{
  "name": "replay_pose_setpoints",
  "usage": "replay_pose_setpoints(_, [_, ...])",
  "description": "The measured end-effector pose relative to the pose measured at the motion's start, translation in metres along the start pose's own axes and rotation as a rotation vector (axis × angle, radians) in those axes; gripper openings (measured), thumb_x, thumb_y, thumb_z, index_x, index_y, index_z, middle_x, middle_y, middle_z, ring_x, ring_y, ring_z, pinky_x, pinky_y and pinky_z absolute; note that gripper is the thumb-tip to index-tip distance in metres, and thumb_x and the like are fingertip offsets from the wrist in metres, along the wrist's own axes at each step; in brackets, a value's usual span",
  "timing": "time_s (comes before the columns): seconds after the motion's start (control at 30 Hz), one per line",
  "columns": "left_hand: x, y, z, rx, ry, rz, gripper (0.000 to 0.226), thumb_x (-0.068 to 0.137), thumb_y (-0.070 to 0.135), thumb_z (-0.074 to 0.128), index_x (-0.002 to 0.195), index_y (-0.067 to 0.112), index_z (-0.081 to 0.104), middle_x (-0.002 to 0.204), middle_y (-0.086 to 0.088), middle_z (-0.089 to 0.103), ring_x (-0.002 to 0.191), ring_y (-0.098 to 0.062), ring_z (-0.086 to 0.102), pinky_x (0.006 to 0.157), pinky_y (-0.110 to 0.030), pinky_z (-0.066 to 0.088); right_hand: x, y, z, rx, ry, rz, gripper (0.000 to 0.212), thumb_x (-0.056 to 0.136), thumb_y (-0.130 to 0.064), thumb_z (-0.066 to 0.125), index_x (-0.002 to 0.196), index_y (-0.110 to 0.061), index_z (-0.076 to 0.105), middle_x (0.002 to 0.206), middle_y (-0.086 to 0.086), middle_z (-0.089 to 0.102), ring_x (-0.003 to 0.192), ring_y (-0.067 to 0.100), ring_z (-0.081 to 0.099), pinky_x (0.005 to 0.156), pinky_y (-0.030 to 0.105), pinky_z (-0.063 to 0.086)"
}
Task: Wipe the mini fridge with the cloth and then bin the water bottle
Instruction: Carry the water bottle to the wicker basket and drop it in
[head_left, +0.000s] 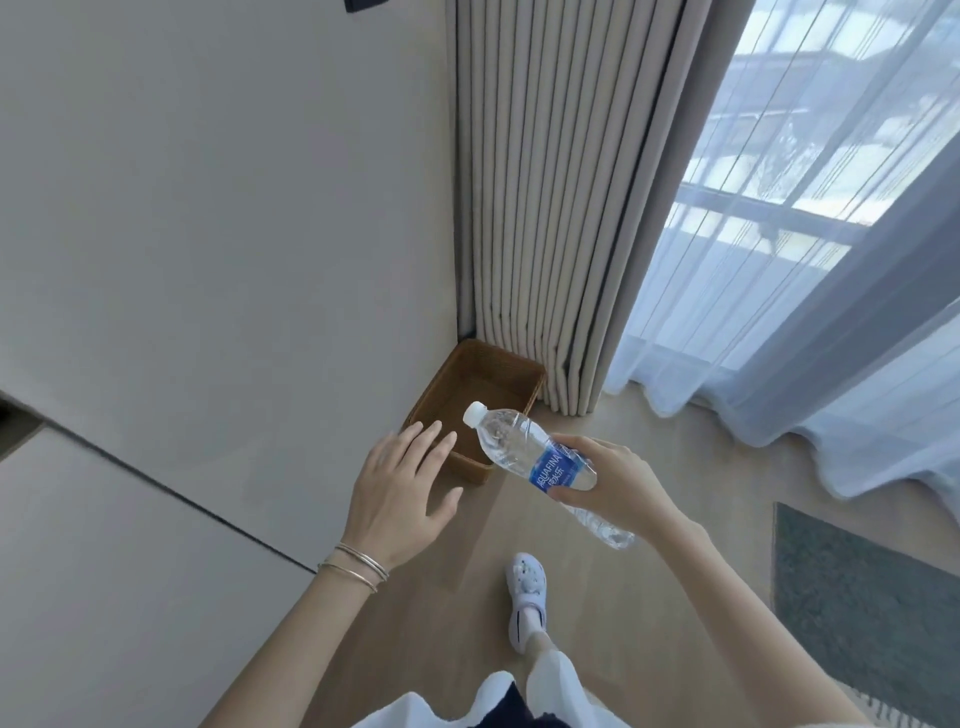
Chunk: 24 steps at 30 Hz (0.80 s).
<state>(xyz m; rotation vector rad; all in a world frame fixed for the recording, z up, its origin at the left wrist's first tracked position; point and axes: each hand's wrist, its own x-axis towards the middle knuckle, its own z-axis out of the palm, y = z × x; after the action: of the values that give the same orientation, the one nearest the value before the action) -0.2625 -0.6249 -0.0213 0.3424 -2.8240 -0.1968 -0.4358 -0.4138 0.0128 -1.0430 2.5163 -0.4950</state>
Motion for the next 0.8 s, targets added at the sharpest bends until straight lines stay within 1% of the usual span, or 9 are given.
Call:
replay_pose_setpoints(0.33, [0.133, -0.028, 0.042, -0.007, -0.048, -0.131, 0.057, 0.089, 0.046, 0.043, 0.133, 0.014, 0.059, 0.136, -0.006, 0.058, 0.124, -0.026, 0.053, 0.104, -0.047, 0.043, 0.163, 0.04, -0.05, -0.058, -0.107, -0.069, 0.066, 0.078, -0.052, 0.066, 0.137, -0.039, 0.038, 0.126, -0.01, 0.057, 0.109, 0.011, 0.053, 0.082, 0.025, 0.042])
replay_pose_setpoints(0.43, [0.166, -0.039, 0.053, 0.003, -0.047, -0.162, 0.057, 0.089, 0.046, 0.043, 0.133, 0.015, 0.059, 0.136, -0.005, 0.058, 0.125, -0.025, 0.053, 0.104, -0.047, 0.043, 0.207, 0.049, -0.062, -0.074, -0.11, -0.099, 0.066, 0.078, -0.051, 0.066, 0.136, -0.038, 0.039, 0.125, -0.009, 0.057, 0.109, 0.013, 0.054, 0.083, 0.028, 0.043])
replay_pose_setpoints(0.5, [0.183, -0.049, 0.061, 0.007, -0.055, -0.18, 0.056, 0.089, 0.047, 0.042, 0.133, 0.015, 0.059, 0.137, -0.005, 0.058, 0.126, -0.025, 0.053, 0.104, -0.047, 0.043, 0.233, 0.053, -0.065, -0.078, -0.113, -0.113, 0.066, 0.078, -0.051, 0.066, 0.137, -0.038, 0.039, 0.125, -0.01, 0.057, 0.108, 0.012, 0.054, 0.082, 0.026, 0.041])
replay_pose_setpoints(0.67, [0.209, -0.076, 0.093, -0.005, -0.085, -0.212, 0.056, 0.088, 0.046, 0.043, 0.132, 0.015, 0.06, 0.136, -0.005, 0.058, 0.125, -0.025, 0.054, 0.105, -0.045, 0.04, 0.286, 0.066, -0.047, -0.031, -0.137, -0.116, 0.067, 0.077, -0.051, 0.067, 0.136, -0.037, 0.039, 0.125, -0.013, 0.056, 0.108, 0.008, 0.053, 0.081, 0.023, 0.041])
replay_pose_setpoints(0.8, [0.216, -0.111, 0.145, 0.004, -0.09, -0.208, 0.056, 0.088, 0.045, 0.044, 0.132, 0.014, 0.059, 0.137, -0.005, 0.057, 0.126, -0.027, 0.053, 0.105, -0.047, 0.041, 0.331, 0.086, 0.001, 0.005, -0.148, -0.114, 0.066, 0.077, -0.049, 0.068, 0.136, -0.036, 0.041, 0.124, -0.015, 0.056, 0.107, 0.005, 0.053, 0.081, 0.022, 0.04])
